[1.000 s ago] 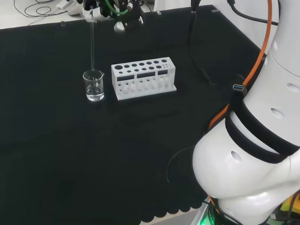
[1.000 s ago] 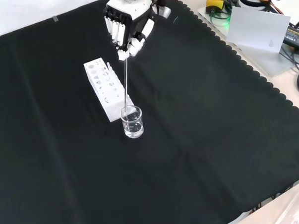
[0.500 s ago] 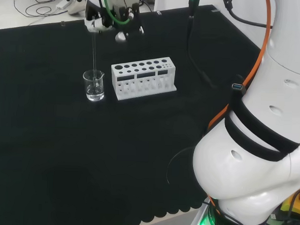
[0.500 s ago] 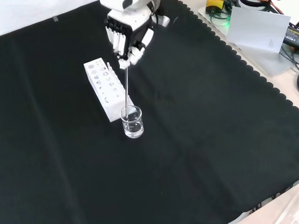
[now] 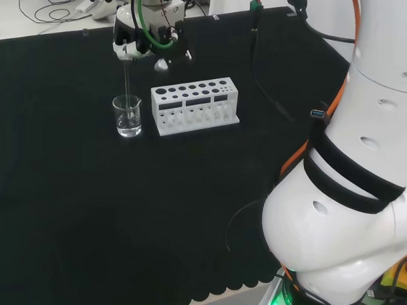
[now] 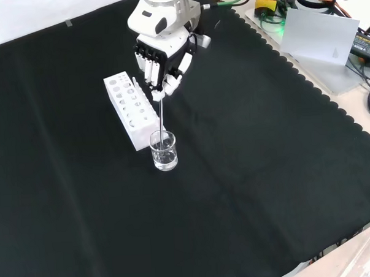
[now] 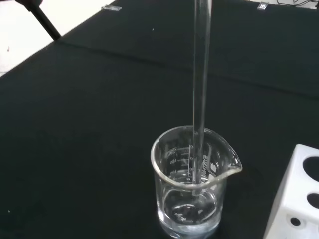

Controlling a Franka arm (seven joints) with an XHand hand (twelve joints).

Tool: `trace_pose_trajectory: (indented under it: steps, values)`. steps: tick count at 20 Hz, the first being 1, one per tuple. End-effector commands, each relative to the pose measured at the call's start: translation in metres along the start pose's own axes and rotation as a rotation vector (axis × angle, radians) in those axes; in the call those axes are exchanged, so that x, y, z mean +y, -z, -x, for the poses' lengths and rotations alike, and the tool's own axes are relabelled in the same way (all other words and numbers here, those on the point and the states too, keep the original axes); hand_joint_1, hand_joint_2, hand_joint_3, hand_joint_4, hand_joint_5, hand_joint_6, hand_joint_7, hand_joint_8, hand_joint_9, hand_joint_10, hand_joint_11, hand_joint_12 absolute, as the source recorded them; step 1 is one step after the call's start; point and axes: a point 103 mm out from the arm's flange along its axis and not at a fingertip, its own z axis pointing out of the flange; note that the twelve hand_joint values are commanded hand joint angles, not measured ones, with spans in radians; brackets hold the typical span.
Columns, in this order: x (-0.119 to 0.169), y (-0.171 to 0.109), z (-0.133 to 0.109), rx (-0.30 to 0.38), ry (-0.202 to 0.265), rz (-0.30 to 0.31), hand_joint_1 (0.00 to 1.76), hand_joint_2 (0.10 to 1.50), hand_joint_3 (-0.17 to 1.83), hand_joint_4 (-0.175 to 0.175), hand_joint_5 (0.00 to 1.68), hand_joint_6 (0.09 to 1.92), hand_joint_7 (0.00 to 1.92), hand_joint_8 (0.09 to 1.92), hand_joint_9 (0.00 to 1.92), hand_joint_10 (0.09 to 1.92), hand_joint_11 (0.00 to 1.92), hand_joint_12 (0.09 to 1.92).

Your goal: Stir in the beaker to the left of the white test tube rack with the glass rod.

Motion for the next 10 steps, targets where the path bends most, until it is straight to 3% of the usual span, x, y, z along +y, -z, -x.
trace_pose_trajectory:
  steps: [1,10]
  values:
    - [-0.002,0.001,0.004,-0.016,-0.011,-0.019,1.31,1.1,-0.17,-0.175,1.28,0.23,1.24,0.89,1.6,0.84,1.6,0.74]
    - [-0.009,0.007,-0.017,-0.023,-0.002,-0.048,1.31,1.1,-0.17,-0.175,1.28,0.23,1.24,0.89,1.6,0.84,1.6,0.74]
